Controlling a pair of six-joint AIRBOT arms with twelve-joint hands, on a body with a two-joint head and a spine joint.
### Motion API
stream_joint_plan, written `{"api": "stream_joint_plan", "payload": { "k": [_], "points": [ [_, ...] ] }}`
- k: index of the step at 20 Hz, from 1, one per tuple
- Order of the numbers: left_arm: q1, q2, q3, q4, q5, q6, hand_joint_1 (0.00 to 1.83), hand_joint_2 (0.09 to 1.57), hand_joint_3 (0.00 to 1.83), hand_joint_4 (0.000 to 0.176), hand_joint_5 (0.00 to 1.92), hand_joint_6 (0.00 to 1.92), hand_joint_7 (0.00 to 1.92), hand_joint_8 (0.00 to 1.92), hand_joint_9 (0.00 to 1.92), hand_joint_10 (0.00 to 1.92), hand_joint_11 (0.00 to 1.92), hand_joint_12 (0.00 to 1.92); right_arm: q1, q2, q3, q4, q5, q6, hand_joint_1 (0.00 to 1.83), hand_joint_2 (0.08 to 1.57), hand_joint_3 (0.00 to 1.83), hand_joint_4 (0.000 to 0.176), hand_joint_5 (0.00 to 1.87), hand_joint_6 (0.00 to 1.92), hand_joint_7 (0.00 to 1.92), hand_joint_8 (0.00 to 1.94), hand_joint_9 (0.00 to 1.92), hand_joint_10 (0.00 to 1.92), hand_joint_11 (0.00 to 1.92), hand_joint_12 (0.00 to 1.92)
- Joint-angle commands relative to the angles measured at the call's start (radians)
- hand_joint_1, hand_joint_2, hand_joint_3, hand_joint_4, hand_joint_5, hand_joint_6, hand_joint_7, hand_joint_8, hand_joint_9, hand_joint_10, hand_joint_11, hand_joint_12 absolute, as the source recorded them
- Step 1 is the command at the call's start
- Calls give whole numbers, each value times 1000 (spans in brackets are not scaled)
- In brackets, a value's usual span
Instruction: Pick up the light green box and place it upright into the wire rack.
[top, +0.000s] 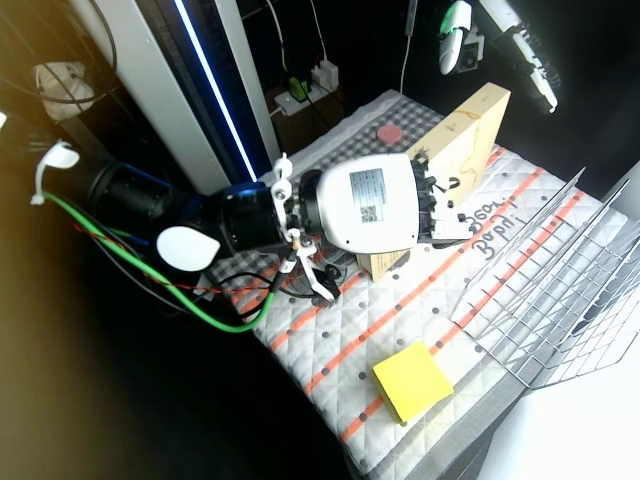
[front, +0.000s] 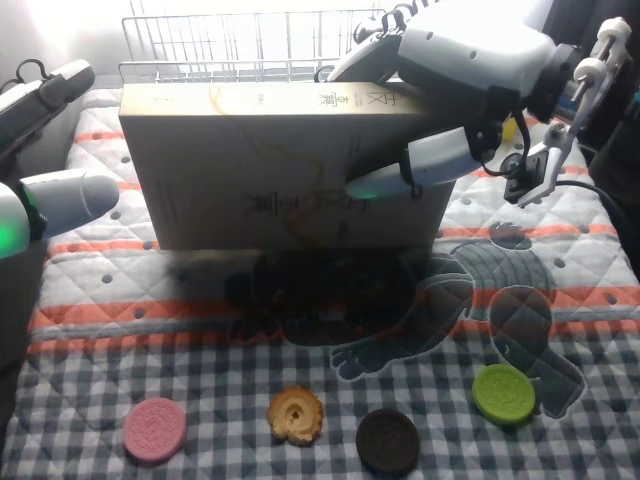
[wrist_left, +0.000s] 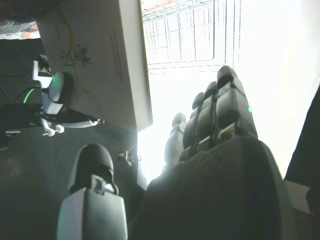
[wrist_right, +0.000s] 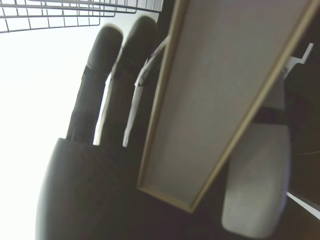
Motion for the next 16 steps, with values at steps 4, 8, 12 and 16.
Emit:
{"api": "stream_joint_plan", "payload": {
  "k": [4, 8, 12, 16],
  "points": [
    [-10, -6, 4, 1, -127, -4, 316, 1064, 3, 176, 34, 5, 0, 0, 0, 0, 0, 279, -11, -3, 1, 11, 63, 29, 1246, 1080, 1, 0, 1059, 756, 1081, 929, 1237, 561, 1149, 1200],
    [-11, -9, 8, 0, -125, -4, 277, 1074, 2, 176, 31, 0, 0, 0, 0, 0, 0, 288, -11, 9, 0, -1, 112, 61, 1255, 1149, 2, 0, 791, 1116, 1060, 1015, 1395, 260, 1175, 1003],
    [-11, -9, 8, -1, -126, -4, 329, 1069, 0, 176, 60, 2, 0, 0, 6, 1, 0, 317, 17, 30, 1, -34, 112, 69, 1256, 1156, 0, 0, 788, 1087, 1042, 1074, 1487, 159, 1205, 1027],
    [-11, -9, 8, -2, -131, -4, 219, 1088, 0, 176, 1, 0, 0, 0, 15, 2, 0, 399, 71, 63, 1, -72, 115, 94, 1095, 1252, 0, 0, 736, 1333, 1271, 134, 1513, 50, 1225, 883]
  ]
}}
